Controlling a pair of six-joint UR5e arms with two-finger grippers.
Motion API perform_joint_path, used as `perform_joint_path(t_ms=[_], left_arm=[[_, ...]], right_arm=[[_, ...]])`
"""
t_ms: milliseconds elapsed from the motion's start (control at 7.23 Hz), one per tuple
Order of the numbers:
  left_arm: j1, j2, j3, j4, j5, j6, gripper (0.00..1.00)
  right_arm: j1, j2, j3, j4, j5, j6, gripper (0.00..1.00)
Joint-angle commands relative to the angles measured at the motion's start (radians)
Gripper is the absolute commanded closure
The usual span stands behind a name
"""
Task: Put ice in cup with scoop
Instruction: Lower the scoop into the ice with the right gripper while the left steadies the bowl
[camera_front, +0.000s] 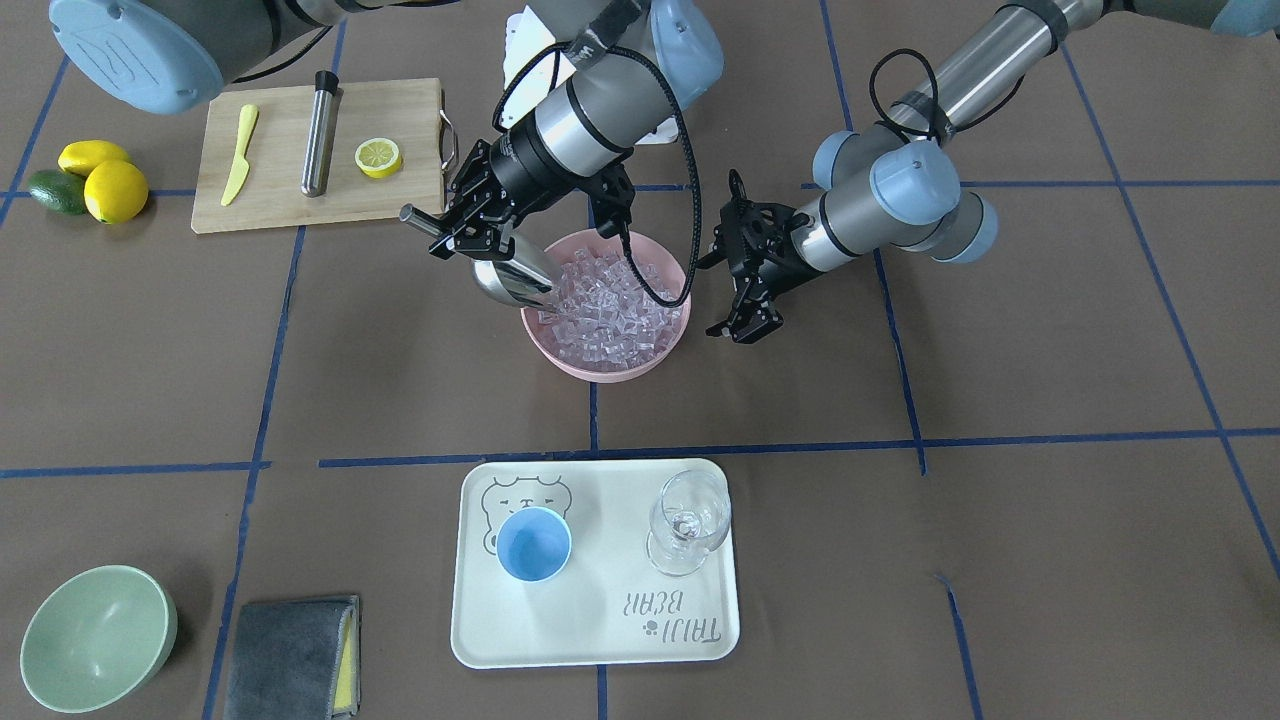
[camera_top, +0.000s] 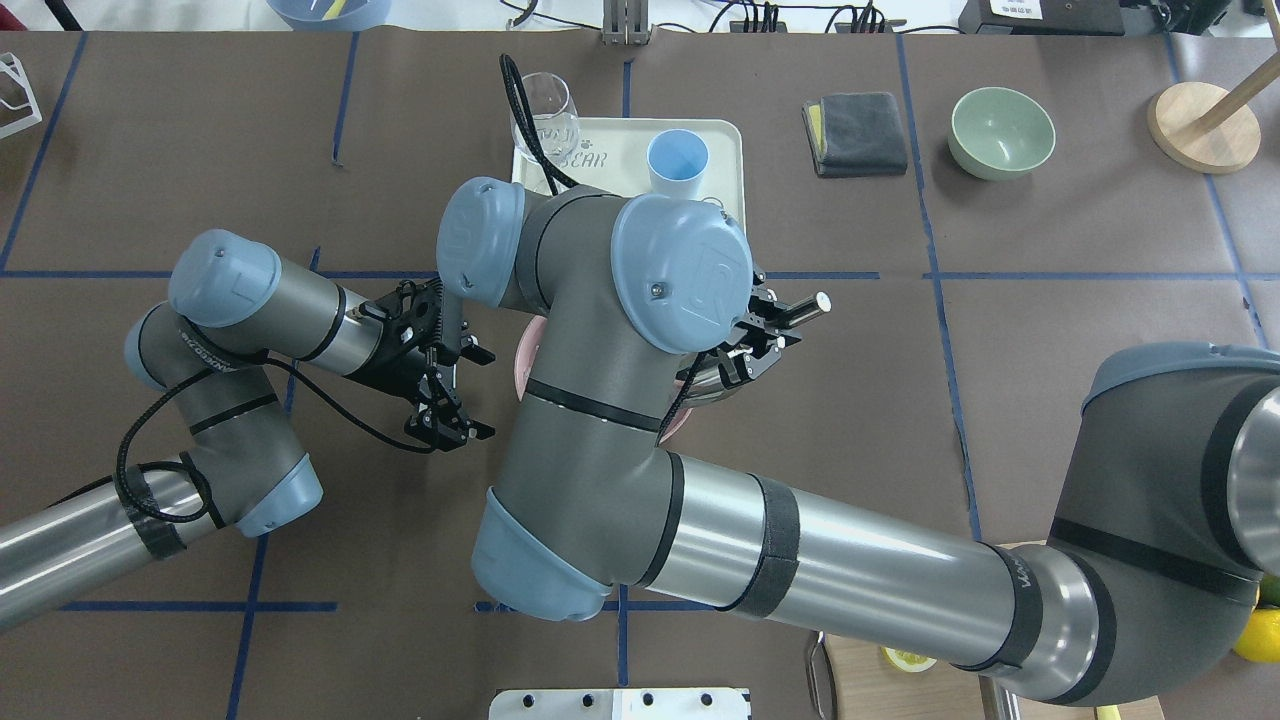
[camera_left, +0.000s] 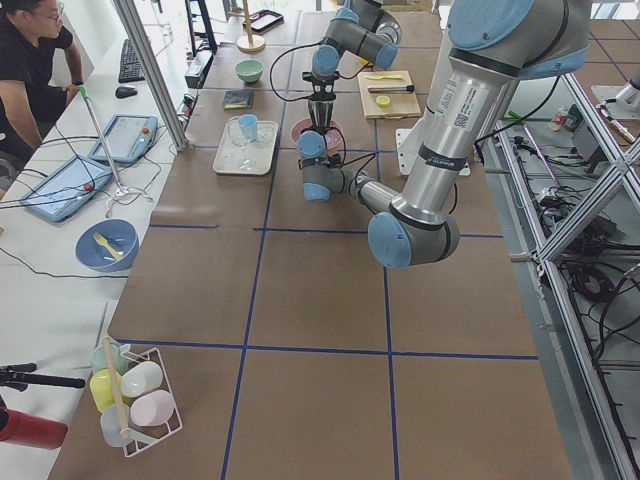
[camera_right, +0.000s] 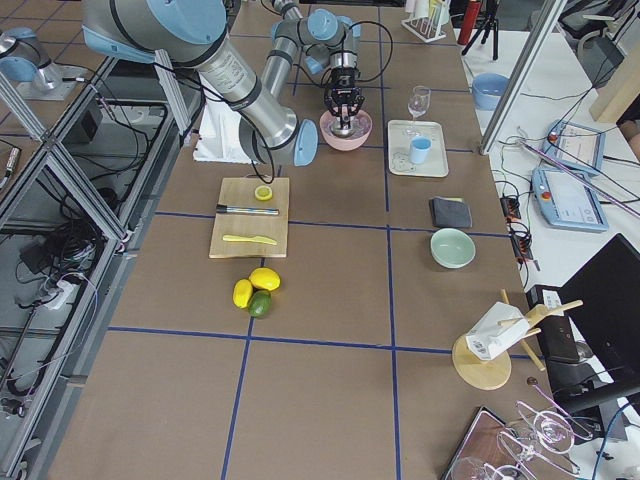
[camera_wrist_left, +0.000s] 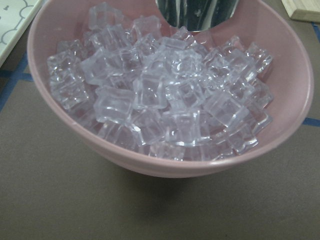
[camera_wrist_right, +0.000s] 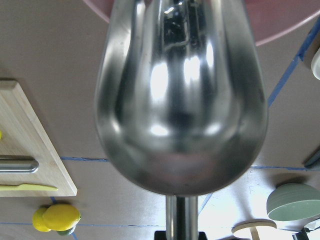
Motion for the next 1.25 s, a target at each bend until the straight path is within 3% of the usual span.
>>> perform_joint_path(t_ms=[0, 1107], left_arm=[[0.023, -0.017, 0.006, -0.033, 0.08, -0.043, 0.0], [0.027, -0.037, 0.035, -0.035, 0.096, -0.045, 0.0]], right_arm=[[-0.001, 0.0, 0.0, 0.001, 0.0, 0.0, 1.0], [-0.001, -0.048, 0.015, 0.136, 0.014, 0.015, 1.0]])
